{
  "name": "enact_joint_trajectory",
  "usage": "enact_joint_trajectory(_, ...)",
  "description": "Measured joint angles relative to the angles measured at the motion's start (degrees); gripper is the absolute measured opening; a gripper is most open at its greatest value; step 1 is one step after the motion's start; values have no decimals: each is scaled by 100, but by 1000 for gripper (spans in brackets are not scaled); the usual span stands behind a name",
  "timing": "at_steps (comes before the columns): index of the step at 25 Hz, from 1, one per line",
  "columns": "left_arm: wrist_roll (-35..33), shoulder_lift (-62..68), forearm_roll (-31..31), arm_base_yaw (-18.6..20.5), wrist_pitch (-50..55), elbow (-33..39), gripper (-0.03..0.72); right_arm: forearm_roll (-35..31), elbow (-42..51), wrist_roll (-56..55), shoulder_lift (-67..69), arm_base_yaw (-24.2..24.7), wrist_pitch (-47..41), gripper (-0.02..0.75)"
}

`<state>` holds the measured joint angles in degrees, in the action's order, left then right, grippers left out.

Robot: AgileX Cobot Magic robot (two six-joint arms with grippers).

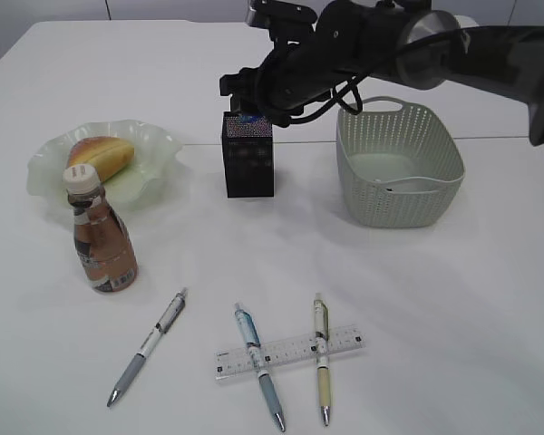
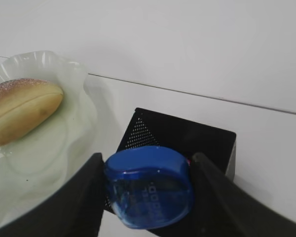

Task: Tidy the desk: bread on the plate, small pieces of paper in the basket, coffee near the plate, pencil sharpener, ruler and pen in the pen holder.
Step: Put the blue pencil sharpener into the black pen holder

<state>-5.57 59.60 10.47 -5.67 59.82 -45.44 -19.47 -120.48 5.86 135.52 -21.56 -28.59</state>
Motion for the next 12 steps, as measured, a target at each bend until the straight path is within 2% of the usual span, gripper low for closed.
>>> enact_joint_trajectory(12, 0, 0, 0, 0, 0, 0, 450, -79, 0, 0, 68, 0, 214, 408)
